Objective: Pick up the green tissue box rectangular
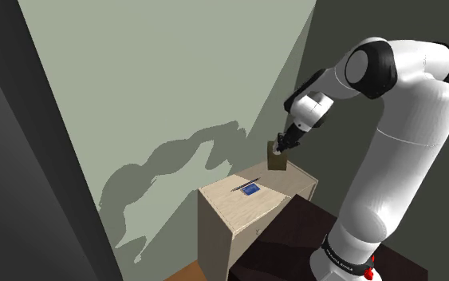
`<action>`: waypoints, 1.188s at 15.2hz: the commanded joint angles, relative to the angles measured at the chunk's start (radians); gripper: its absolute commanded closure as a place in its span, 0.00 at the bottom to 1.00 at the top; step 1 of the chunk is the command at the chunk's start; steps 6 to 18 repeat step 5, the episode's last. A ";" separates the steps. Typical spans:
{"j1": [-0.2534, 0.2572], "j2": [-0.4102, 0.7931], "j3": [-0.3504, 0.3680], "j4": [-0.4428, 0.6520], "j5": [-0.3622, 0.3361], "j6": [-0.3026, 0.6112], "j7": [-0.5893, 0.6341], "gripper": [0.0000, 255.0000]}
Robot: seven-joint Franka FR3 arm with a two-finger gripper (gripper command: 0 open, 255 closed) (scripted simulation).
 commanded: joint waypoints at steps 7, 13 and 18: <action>0.006 -0.057 -0.011 0.002 -0.087 -0.022 0.074 1.00; 0.006 -0.057 -0.011 0.002 -0.087 -0.022 0.074 1.00; 0.006 -0.057 -0.011 0.002 -0.087 -0.022 0.074 1.00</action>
